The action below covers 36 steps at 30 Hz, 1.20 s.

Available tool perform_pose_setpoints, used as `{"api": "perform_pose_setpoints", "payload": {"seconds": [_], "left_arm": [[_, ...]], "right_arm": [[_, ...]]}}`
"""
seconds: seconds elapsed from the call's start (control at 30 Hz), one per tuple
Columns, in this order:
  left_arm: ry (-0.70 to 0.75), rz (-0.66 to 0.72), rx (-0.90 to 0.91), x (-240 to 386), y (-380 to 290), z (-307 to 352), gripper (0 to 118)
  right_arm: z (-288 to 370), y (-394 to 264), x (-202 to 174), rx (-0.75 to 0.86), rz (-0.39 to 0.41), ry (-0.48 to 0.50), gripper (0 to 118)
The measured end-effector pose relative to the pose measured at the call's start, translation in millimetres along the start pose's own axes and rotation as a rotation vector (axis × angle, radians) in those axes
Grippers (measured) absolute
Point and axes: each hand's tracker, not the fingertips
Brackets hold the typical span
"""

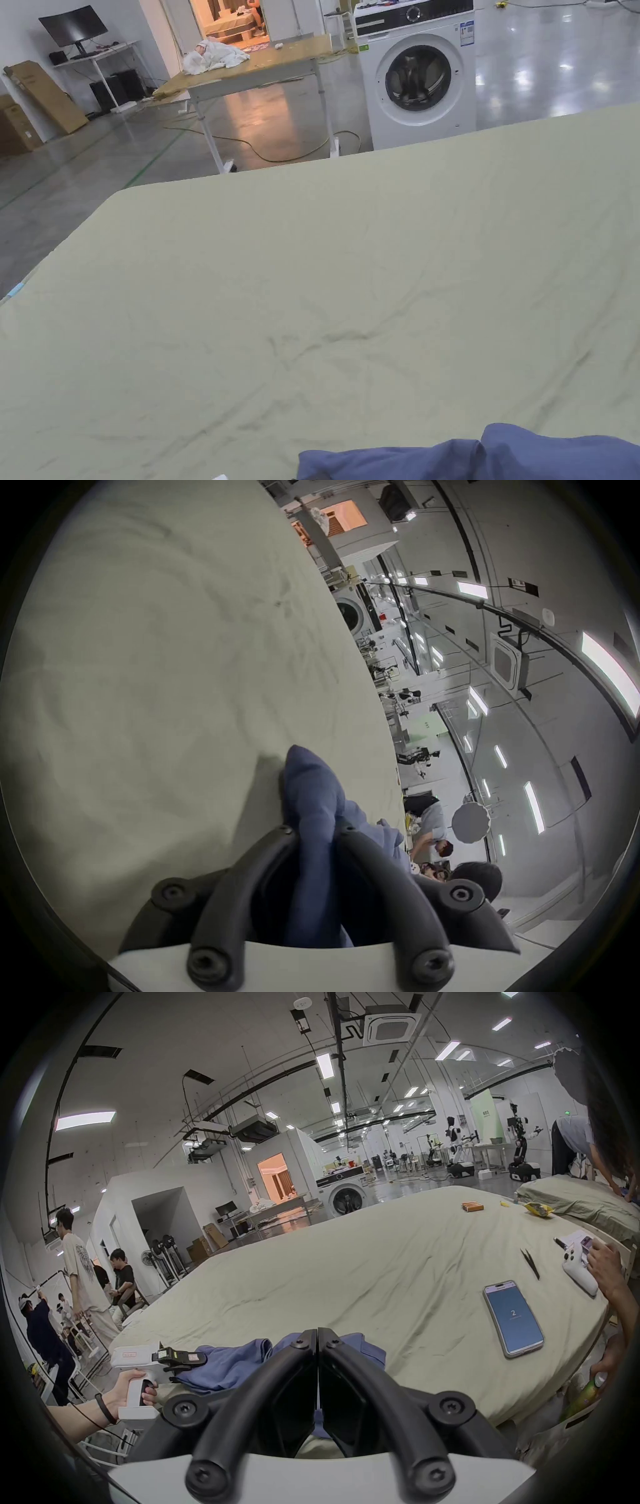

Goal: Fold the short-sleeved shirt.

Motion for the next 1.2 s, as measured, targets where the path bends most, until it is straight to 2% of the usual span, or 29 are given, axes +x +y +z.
{"api": "perform_pose_setpoints", "payload": {"seconds": [0.13,0.27,0.33,0.4,0.53,0.63,0.8,0.9,0.93,1.03,1.07,1.13,1.2], "left_arm": [[-0.044,-0.081,0.068,21.7,20.3,41.4,9],[0.176,-0.193,0.136,58.5,50.2,89.5,9],[0.323,-0.303,0.167,80.9,57.1,104.3,9],[0.331,-0.358,0.173,100.5,54.1,103.6,9],[0.298,-0.496,0.104,150.1,15.6,61.5,10],[0.271,-0.595,0.012,174.9,-20.5,12.8,10],[0.260,-0.654,-0.175,174.5,-65.9,-62.8,10],[0.265,-0.681,-0.219,171.0,-87.6,-85.7,12],[0.232,-0.691,-0.247,170.2,-90.2,-87.8,20],[0.178,-0.611,-0.234,175.0,-84.3,-81.6,60],[0.149,-0.609,-0.210,178.1,-78.8,-70.8,61],[0.103,-0.623,-0.192,181.5,-72.5,-56.7,46],[0.109,-0.618,-0.174,179.5,-70.6,-49.2,15]], "right_arm": [[1.1,0.0,4.3,-0.001,-0.009,-0.015,0],[-3.2,0.4,3.8,-0.002,-0.012,-0.007,0],[-7.1,-0.5,3.3,0.001,-0.014,0.004,0],[-11.5,-2.7,2.7,0.003,-0.024,0.014,0],[-14.4,-3.0,-2.4,-0.002,-0.037,0.024,0],[-8.0,-2.5,-4.5,-0.004,0.002,0.022,0],[3.4,-5.2,-1.6,0.000,0.006,0.003,0],[5.0,-9.0,-1.2,-0.007,-0.004,-0.031,0],[5.0,-10.4,0.5,-0.012,-0.011,-0.037,0],[4.2,-12.4,2.4,-0.025,-0.029,-0.043,0],[4.4,-12.7,2.3,-0.026,-0.027,-0.042,0],[4.8,-14.1,3.3,-0.029,-0.020,-0.038,0],[3.8,-15.6,3.6,-0.031,-0.017,-0.026,0]]}}
